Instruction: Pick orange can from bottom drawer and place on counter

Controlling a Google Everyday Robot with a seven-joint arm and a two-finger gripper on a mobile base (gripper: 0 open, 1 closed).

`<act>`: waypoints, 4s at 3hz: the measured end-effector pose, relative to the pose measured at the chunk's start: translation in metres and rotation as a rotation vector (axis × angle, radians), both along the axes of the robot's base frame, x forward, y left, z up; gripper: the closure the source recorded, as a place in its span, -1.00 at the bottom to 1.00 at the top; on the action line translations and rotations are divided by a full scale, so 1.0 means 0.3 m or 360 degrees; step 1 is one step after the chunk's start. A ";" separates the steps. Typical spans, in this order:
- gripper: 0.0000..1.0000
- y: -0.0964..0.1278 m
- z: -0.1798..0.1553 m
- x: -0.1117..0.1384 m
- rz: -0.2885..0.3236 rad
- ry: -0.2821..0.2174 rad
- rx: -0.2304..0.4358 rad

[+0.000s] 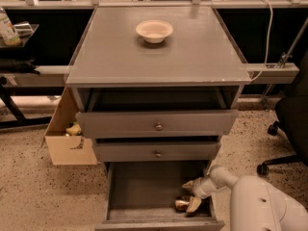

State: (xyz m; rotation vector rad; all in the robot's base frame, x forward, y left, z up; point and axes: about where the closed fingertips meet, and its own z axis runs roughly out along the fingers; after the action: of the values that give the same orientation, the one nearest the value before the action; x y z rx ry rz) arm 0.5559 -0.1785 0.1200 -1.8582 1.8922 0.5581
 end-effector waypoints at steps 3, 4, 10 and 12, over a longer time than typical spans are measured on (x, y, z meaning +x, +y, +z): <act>1.00 0.017 0.108 0.002 0.0040 -0.0154 0.0031; 1.00 0.013 0.272 -0.042 0.0086 -0.0302 0.0090; 1.00 -0.032 1.087 -0.191 0.0425 -0.0654 0.0445; 1.00 -0.013 1.419 -0.105 0.0436 -0.0719 0.0428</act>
Offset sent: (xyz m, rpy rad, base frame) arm 0.0039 0.0053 0.0064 -0.0134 -0.0374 0.0227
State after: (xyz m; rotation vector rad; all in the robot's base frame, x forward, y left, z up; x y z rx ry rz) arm 0.5244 -0.1823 0.5458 -1.8790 1.2227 0.4078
